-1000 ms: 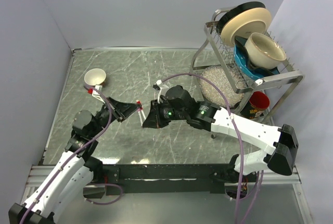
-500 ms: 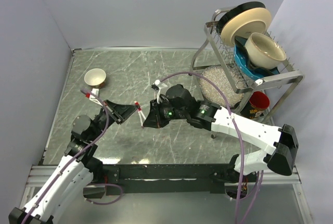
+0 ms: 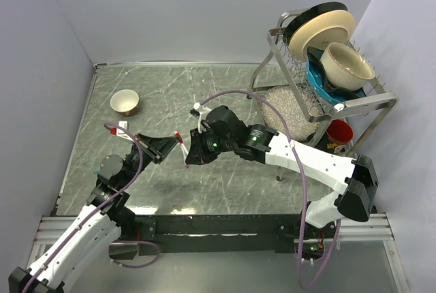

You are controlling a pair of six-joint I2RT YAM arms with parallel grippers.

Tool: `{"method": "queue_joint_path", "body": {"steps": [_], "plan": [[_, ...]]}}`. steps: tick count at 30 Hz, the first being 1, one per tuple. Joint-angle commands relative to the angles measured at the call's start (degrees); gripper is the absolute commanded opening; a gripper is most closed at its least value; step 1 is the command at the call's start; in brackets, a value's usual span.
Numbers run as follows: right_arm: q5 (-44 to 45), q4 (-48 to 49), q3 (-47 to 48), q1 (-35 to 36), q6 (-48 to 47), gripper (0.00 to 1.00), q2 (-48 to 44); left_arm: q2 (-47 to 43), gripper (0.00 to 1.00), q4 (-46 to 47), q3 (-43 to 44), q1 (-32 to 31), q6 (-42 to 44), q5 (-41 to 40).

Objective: Insert the pens into the pen caps

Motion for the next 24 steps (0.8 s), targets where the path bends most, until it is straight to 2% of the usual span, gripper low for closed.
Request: {"method": "queue_joint_path", "body": {"steps": [1, 9, 15, 18, 24], "plan": [[13.6, 27.3, 5.7, -5.0, -0.9, 0.0, -0.4, 1.3, 0.01, -4.4, -2.3, -8.3, 0.0, 21.5], [8.6, 31.1, 6.7, -10.3, 1.1, 0.0, 1.3, 2.7, 0.01, 5.0, -3.7, -12.1, -2.6, 22.9], [1.9, 32.5, 8.4, -10.6, 1.4, 0.0, 4.0, 2.6, 0.01, 9.2, -3.0, -12.9, -4.3, 22.3], [0.3, 34.7, 5.6, -10.7, 1.8, 0.0, 4.1, 2.4, 0.01, 15.4, -5.6, -13.0, -7.6, 23.0], [-3.0, 39.1, 2.2, -13.7, 3.5, 0.0, 3.9, 0.1, 0.01, 15.5, -7.0, -14.6, -9.3, 21.9]]}}
